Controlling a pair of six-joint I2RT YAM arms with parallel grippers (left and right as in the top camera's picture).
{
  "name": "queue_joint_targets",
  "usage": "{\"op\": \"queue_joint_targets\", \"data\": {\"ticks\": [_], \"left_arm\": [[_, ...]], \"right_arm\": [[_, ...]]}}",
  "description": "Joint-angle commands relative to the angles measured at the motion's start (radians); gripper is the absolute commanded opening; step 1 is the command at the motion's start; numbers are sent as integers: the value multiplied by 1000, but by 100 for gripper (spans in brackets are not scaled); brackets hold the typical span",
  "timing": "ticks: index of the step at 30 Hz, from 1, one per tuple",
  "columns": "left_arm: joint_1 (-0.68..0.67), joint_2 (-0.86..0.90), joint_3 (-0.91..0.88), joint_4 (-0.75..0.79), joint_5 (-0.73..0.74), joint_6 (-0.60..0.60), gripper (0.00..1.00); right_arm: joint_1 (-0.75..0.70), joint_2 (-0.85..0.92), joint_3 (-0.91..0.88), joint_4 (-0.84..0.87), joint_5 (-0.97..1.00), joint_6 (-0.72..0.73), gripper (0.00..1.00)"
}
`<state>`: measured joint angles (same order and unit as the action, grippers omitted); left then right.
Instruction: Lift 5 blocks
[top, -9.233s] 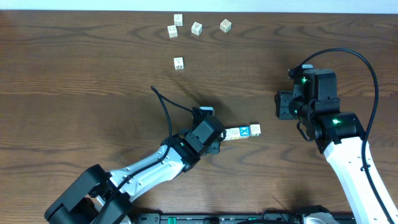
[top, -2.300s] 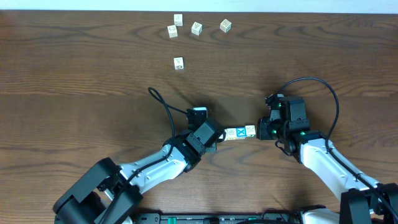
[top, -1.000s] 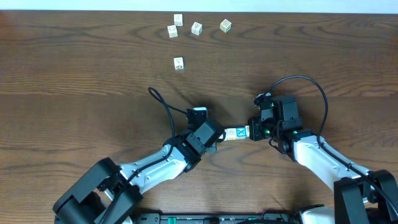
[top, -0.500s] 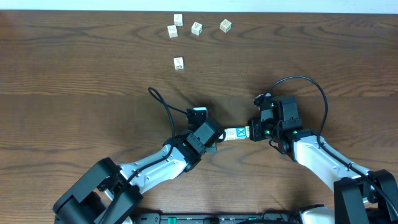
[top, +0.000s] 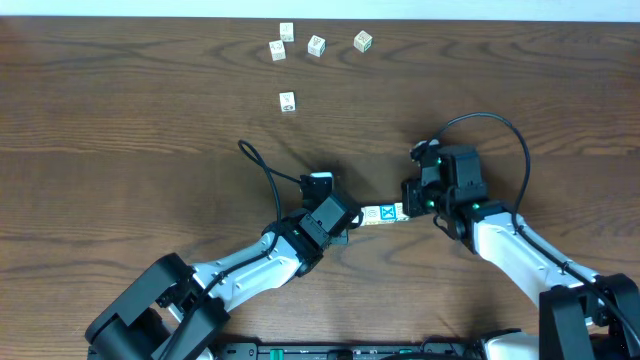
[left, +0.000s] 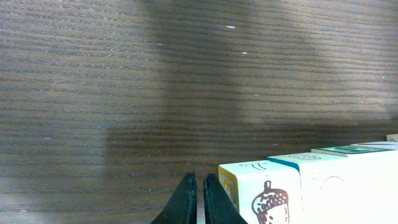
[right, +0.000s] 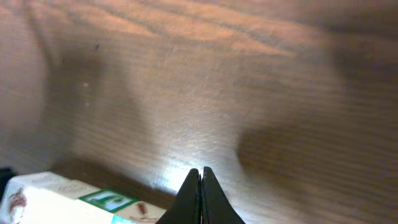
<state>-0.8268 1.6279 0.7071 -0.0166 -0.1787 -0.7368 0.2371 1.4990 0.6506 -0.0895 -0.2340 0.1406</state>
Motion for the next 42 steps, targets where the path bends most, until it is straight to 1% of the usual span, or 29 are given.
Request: {"op": "queue_joint_targets", "data": {"ticks": [1,9,13,17,20,29,42], "left_arm": [[-3,14,-10,4,-13,-10,7],[-3,14,-10,3,-13,-10,7],[-3,14,-10,-19,-13,-9,7],[-3,14,-10,-76,-12,-10,7],[-3,14,-10,-108,16,-11,7],[-4,14,-10,-117,135,-9,7],[-13,10,-10,-164,198,-9,7]], "right_arm": [[-38,8,46,-44,50,-7,1],[-110,8,53,-164,50,-7,1],[-115,8,53,-206,50,-7,1],[-115,8,53,-208,50,-7,1],[-115,8,53,-211,50,-7,1],[-115,8,53,-214,50,-8,1],[-115,8,53,-214,50,-8,1]]}}
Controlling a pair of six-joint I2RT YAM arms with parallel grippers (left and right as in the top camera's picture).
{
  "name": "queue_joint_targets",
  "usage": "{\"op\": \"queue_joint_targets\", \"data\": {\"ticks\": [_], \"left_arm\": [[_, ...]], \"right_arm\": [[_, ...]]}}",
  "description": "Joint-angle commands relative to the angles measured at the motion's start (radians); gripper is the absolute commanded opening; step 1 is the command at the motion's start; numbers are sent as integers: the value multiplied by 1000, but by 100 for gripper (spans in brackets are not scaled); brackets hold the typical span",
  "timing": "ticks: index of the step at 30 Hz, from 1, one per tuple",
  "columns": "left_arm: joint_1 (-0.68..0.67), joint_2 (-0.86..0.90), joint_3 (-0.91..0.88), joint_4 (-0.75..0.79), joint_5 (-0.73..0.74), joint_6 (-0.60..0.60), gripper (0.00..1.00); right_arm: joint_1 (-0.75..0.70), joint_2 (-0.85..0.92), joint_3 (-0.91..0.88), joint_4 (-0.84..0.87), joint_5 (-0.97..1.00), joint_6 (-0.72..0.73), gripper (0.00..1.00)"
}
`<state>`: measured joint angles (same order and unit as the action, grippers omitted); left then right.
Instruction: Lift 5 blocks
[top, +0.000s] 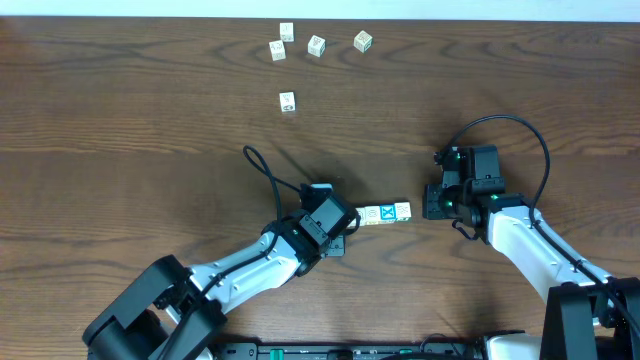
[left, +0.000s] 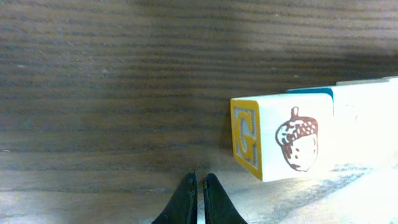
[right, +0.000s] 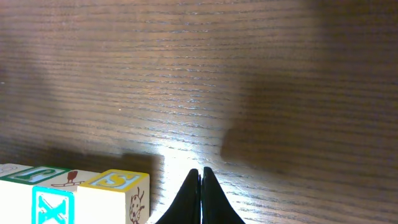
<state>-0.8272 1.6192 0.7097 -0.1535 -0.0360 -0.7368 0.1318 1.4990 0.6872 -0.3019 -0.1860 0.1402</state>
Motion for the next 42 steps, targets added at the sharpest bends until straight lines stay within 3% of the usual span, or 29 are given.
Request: {"op": "queue_joint_targets", "data": {"ticks": [1,10,25,42], "left_arm": [[-17,18,-12,-27,55,-9,7],[-76,-12,-12,-25,44,2,7],[-77,-12,-12,7,-69,2,7],[-77,-12,-12,36,-90,10,7]], "right_arm": [[-10,8,17,-1,2,-7,1],[-10,8,17,2,2,-7,1],[-10,8,17,5,2,-7,1],[-10,8,17,6,2,-7,1]]}}
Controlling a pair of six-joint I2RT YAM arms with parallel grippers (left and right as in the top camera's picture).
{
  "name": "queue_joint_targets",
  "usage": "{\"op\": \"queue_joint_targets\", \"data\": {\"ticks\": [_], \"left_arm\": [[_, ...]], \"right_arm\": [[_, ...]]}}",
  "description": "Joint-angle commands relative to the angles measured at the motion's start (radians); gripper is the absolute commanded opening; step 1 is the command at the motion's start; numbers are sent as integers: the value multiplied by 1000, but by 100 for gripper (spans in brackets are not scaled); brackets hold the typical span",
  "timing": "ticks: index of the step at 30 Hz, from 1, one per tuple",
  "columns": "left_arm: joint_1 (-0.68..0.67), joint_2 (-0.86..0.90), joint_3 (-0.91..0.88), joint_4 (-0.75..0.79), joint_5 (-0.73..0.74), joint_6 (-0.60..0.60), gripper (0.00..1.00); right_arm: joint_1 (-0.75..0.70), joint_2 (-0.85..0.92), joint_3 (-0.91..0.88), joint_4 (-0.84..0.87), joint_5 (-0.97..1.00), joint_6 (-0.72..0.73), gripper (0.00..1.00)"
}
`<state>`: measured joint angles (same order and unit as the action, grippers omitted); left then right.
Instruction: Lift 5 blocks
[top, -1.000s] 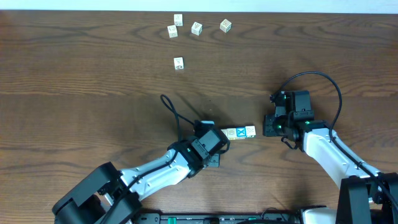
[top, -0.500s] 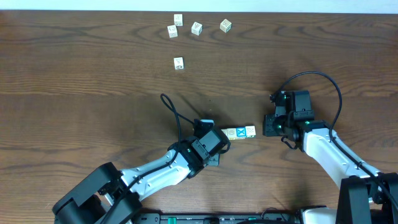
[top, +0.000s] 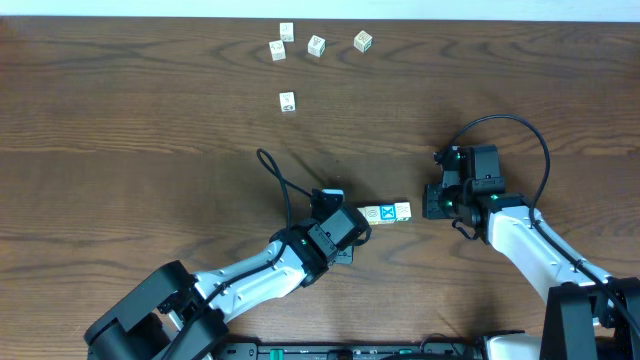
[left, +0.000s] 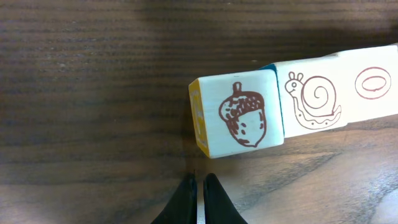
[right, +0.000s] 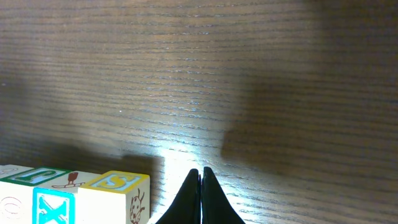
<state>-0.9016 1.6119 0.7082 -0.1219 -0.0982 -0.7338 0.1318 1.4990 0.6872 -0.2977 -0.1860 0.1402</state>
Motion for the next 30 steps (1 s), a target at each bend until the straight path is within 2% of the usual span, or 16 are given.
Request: {"op": "queue_joint_targets", "data": {"ticks": [1,30], "left_arm": [[-2,-5,-11,4,-27,7,7],[-2,-4,-11,15,-73,7,7]], "right_arm": [[-10,8,17,2,2,-7,1],[-10,8,17,3,2,-7,1]]}}
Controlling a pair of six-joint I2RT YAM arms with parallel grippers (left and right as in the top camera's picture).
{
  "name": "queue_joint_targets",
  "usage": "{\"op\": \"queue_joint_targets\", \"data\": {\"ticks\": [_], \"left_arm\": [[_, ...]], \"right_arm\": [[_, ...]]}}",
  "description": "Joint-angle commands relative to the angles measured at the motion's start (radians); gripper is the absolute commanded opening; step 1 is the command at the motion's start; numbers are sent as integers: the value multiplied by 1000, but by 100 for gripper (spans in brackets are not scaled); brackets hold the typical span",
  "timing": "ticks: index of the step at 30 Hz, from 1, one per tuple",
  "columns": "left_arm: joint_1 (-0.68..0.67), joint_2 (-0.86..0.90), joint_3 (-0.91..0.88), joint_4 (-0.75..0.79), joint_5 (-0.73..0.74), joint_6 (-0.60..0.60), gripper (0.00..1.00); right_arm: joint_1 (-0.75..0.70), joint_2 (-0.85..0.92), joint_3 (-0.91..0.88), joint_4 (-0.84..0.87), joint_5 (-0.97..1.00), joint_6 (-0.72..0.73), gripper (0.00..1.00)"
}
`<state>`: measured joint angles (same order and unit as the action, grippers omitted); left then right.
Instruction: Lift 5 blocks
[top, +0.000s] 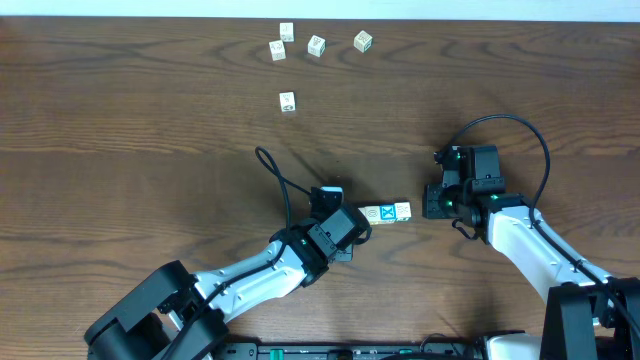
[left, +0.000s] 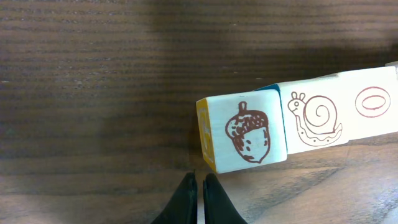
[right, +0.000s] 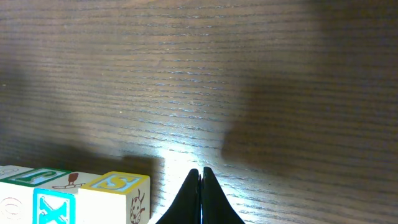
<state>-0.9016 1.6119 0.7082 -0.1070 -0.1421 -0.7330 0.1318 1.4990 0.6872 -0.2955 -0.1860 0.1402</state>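
A short row of wooden blocks (top: 385, 213) lies on the table between the two arms. The left wrist view looks down on its acorn block (left: 245, 132), snail block (left: 314, 118) and a block with a red O (left: 373, 102). My left gripper (left: 198, 177) is shut and empty, its tips just below and left of the acorn block; overhead it is the left gripper (top: 352, 228) at the row's left end. The right gripper (right: 200, 171) is shut and empty, a short gap to the right of the S block (right: 115, 193); the overhead view puts it here: right gripper (top: 428, 205).
Several loose blocks lie at the far side of the table: one block (top: 287, 101) alone, a pair (top: 277, 48) behind it, and two more blocks (top: 316, 45) (top: 363, 41) to the right. A black cable (top: 275, 175) loops off the left arm.
In the left wrist view the row has shifted slightly right and down, so the left gripper has moved a little. The right gripper and the row on the table look unchanged.
First both shut grippers stood against the two ends of the row. Then the right gripper was further right, clear of the row, and the left was just off the acorn end. Later the left wrist looked down on the row's top, as now.
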Motion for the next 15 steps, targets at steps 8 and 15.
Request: {"op": "queue_joint_targets", "data": {"ticks": [8,15], "left_arm": [[-2,-4,-11,1,-36,6,7],[-2,-4,-11,1,-53,6,7]], "right_arm": [[-10,8,17,0,2,-7,1],[-10,8,17,1,2,-7,1]]}}
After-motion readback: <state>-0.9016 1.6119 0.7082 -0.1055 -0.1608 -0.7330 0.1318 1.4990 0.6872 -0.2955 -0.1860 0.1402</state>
